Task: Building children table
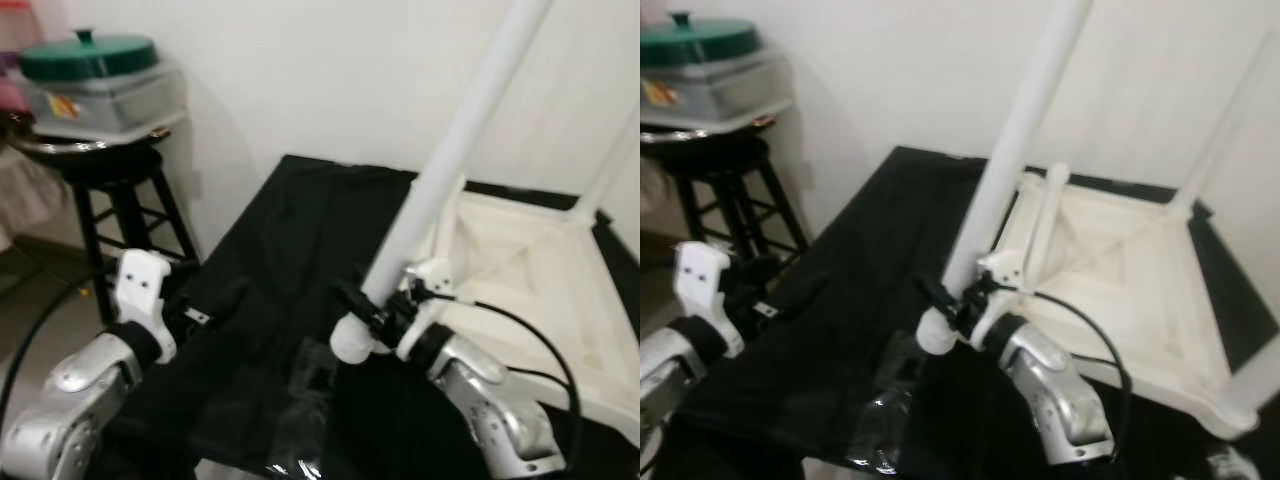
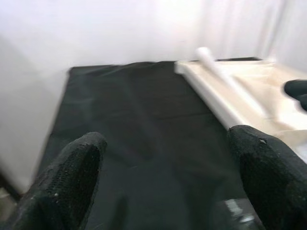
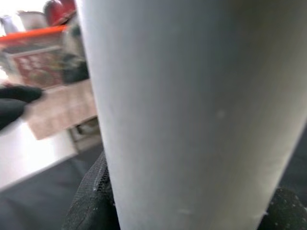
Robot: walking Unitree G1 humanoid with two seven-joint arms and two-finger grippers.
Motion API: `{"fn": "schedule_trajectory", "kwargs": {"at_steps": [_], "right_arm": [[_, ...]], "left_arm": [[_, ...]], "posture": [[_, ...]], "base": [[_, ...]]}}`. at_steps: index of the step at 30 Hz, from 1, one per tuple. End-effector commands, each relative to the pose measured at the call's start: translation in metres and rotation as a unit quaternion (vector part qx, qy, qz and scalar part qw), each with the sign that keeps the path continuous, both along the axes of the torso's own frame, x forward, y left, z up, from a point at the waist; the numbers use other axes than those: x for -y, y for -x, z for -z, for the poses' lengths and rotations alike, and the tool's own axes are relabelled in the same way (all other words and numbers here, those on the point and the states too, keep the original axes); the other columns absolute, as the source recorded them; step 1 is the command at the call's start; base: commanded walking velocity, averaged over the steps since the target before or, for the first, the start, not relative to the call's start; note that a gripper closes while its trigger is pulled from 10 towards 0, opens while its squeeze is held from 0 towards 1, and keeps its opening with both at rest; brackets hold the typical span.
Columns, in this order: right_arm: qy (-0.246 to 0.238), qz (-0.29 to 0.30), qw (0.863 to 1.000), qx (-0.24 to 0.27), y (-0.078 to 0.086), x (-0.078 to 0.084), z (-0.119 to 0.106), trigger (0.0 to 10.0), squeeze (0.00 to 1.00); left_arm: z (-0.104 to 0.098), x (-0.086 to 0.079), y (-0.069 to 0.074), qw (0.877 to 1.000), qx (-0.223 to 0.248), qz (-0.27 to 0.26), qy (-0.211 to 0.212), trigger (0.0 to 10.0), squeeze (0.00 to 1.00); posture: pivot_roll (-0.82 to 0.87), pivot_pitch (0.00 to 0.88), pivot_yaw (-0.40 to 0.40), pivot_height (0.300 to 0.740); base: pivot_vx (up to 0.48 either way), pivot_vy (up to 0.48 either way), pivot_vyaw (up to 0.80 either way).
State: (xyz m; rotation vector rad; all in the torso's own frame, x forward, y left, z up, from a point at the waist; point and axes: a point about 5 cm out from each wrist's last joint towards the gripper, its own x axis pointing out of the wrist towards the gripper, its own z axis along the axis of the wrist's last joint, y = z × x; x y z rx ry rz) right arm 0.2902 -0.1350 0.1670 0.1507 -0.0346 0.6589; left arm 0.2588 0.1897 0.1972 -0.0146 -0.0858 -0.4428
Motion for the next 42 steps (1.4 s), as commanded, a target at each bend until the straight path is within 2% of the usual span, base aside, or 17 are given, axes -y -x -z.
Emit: {"fn": "schedule_trajectory", "kwargs": {"at_steps": [1,3,5,7,8,9,12,14,16,21,24,31,36,42], "right_arm": [[0.005,0.001,1.0,0.025,-0.002,-0.003,-0.011,10.0,0.0],[0.013,0.03,0.998,0.045,-0.013,0.001,-0.02,10.0,0.0],[0.013,0.03,0.998,0.045,-0.013,0.001,-0.02,10.0,0.0],[0.023,0.062,0.996,0.06,-0.029,0.005,-0.032,10.0,0.0],[0.023,0.062,0.996,0.06,-0.029,0.005,-0.032,10.0,0.0],[0.037,0.061,0.995,0.076,-0.038,0.006,-0.039,10.0,0.0],[0.064,-0.007,0.993,0.096,-0.049,0.006,-0.055,10.0,0.0],[0.062,-0.023,0.993,0.094,-0.049,0.007,-0.057,10.0,0.0],[0.077,-0.077,0.988,0.106,-0.048,0.003,-0.063,10.0,0.0],[0.086,-0.119,0.983,0.113,-0.048,-0.002,-0.066,10.0,0.0],[0.08,-0.163,0.977,0.115,-0.056,-0.014,-0.068,10.0,0.0],[0.07,-0.2,0.97,0.12,-0.065,-0.035,-0.07,10.0,0.0],[0.062,-0.21,0.968,0.124,-0.066,-0.039,-0.073,10.0,0.0],[0.062,-0.207,0.968,0.13,-0.074,-0.039,-0.078,10.0,0.0]], "left_arm": [[-0.002,-0.001,0.001,1.0,-0.002,-0.002,0.004,10.0,0.0],[-0.004,0.0,0.003,1.0,0.0,-0.001,0.006,10.0,0.0],[-0.004,0.0,0.003,1.0,0.0,-0.001,0.006,10.0,0.0],[-0.006,0.001,0.006,1.0,0.0,0.0,0.008,10.0,0.0],[-0.006,0.001,0.006,1.0,0.0,0.0,0.008,10.0,0.0],[-0.007,0.002,0.007,1.0,0.003,0.0,0.0,10.0,0.0],[-0.012,0.004,0.014,1.0,0.011,-0.005,-0.015,10.0,0.0],[-0.012,0.004,0.015,1.0,0.012,-0.006,-0.016,10.0,0.0],[-0.015,0.004,0.019,1.0,0.008,-0.011,-0.006,10.0,0.0],[-0.017,0.004,0.022,1.0,0.004,-0.014,0.004,10.0,0.0],[-0.023,0.003,0.027,1.0,0.009,-0.014,0.01,10.0,0.0],[-0.027,0.003,0.031,1.0,0.006,-0.017,0.021,10.0,0.0],[-0.028,0.003,0.031,1.0,0.008,-0.018,0.023,10.0,0.0],[-0.03,0.004,0.033,0.999,0.009,-0.019,0.033,10.0,0.0]], "posture": [[-0.05,0.0,-0.046,0.74],[-0.04,0.004,-0.047,0.74],[-0.04,0.004,-0.047,0.74],[-0.04,0.015,-0.048,0.74],[-0.04,0.015,-0.048,0.74],[-0.04,0.031,-0.052,0.74],[-0.03,0.06,-0.06,0.74],[-0.03,0.06,-0.06,0.74],[-0.03,0.094,-0.064,0.74],[-0.02,0.113,-0.066,0.74],[-0.01,0.148,-0.069,0.74],[-0.01,0.163,-0.077,0.74],[0.0,0.171,-0.082,0.74],[0.0,0.18,-0.087,0.74]], "base": [[0.0,0.0,0.0],[0.0,0.0,0.0],[0.0,0.0,0.0],[0.0,0.0,0.0],[0.0,0.0,0.0],[0.0,0.0,0.0],[0.0,-0.415,0.0],[0.0,-0.48,0.0],[0.0,-0.48,0.0],[0.0,-0.096,0.0],[0.0,0.0,0.0],[0.0,0.137,0.0],[0.0,0.48,0.0],[0.0,0.086,0.0]]}}
